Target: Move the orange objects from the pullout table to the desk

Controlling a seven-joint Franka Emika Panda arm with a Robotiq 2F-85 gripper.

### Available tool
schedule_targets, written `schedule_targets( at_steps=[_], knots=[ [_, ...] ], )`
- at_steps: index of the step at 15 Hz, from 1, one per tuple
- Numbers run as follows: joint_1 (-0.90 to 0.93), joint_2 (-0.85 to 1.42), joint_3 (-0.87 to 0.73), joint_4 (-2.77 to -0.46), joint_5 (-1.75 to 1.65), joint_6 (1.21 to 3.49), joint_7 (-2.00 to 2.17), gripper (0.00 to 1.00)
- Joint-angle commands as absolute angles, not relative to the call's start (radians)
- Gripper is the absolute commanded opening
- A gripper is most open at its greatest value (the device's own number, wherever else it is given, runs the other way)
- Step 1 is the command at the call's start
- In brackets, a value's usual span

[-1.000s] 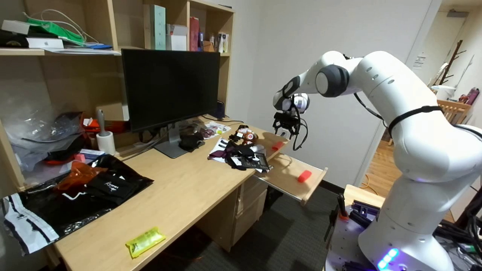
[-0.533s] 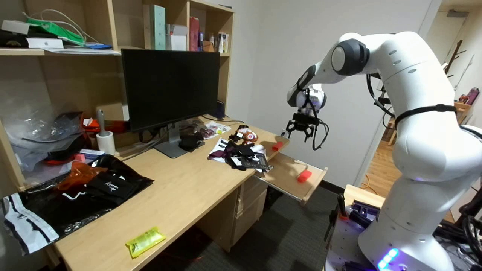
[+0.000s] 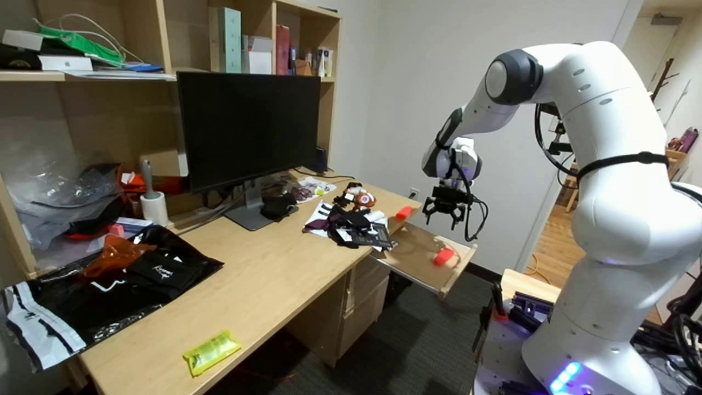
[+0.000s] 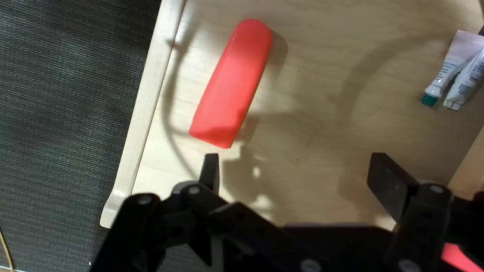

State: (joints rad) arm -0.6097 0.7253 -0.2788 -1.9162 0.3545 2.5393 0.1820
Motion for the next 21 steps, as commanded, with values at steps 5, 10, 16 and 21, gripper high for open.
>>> schedule_targets(
  at_steps=[5, 10, 16, 21],
  knots=[
    [-0.560, 0.780, -0.339, -1.937, 0.362, 2.611, 0.331, 1.00],
    [-0.547, 0.844, -0.331, -1.983, 0.370, 2.686, 0.335, 1.00],
    [-0.552, 0.903, -0.297, -1.994, 0.416, 2.757, 0.356, 1.00],
    [-0.554, 0.949, -0.276, -1.984, 0.475, 2.839, 0.389, 1.00]
  ],
)
